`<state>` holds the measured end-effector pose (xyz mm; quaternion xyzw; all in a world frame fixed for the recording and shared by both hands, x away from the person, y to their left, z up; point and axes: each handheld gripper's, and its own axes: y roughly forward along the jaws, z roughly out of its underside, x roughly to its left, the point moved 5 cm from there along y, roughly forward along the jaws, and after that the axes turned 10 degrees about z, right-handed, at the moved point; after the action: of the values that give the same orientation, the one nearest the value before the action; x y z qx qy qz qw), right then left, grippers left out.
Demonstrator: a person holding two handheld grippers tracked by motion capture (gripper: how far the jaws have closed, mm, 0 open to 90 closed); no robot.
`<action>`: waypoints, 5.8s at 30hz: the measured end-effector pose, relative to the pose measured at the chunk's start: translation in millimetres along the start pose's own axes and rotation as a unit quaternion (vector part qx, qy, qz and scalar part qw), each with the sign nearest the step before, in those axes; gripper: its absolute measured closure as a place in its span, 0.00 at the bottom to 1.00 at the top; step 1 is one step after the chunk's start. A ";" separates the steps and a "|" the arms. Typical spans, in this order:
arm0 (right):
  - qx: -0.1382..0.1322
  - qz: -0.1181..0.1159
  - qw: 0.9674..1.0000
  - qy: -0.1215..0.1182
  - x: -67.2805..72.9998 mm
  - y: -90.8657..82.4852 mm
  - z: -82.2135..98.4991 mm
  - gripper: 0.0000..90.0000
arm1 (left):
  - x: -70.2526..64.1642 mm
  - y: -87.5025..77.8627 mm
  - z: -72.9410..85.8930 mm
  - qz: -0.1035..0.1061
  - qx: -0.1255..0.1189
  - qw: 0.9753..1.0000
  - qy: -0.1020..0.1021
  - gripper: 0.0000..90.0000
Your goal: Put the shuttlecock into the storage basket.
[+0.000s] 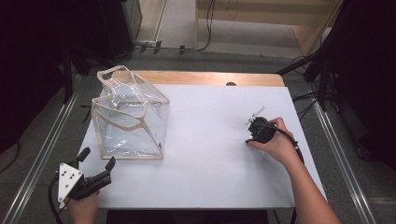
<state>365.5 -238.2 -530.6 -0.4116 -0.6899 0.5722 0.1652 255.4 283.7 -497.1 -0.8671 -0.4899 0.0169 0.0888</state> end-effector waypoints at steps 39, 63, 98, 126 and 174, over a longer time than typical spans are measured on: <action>-0.089 -0.029 0.995 0.014 2.9 -45.2 -41.1 0.70 | 0.7 -0.8 -0.2 0.001 0.000 1.000 -0.001 0.15; -0.112 -0.048 0.992 -0.019 11.4 -69.7 -86.1 0.70 | 1.2 -0.8 -0.3 0.001 -0.001 1.000 -0.002 0.15; -0.147 -0.067 0.984 -0.068 45.3 -98.8 -142.3 0.70 | 0.8 -0.2 -0.3 0.003 -0.001 1.000 0.000 0.15; -0.164 -0.082 0.978 -0.101 75.0 -113.6 -179.3 0.70 | 0.7 0.5 -0.4 0.003 0.000 1.000 -0.001 0.15; -0.206 -0.095 0.963 -0.147 122.8 -169.6 -241.3 0.70 | 2.5 -0.3 -1.0 0.007 -0.009 1.000 -0.011 0.15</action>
<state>395.4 11.3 -333.3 -0.2806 -0.8455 0.4535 0.0278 256.5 285.8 -495.9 -0.8710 -0.4848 0.0228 0.0758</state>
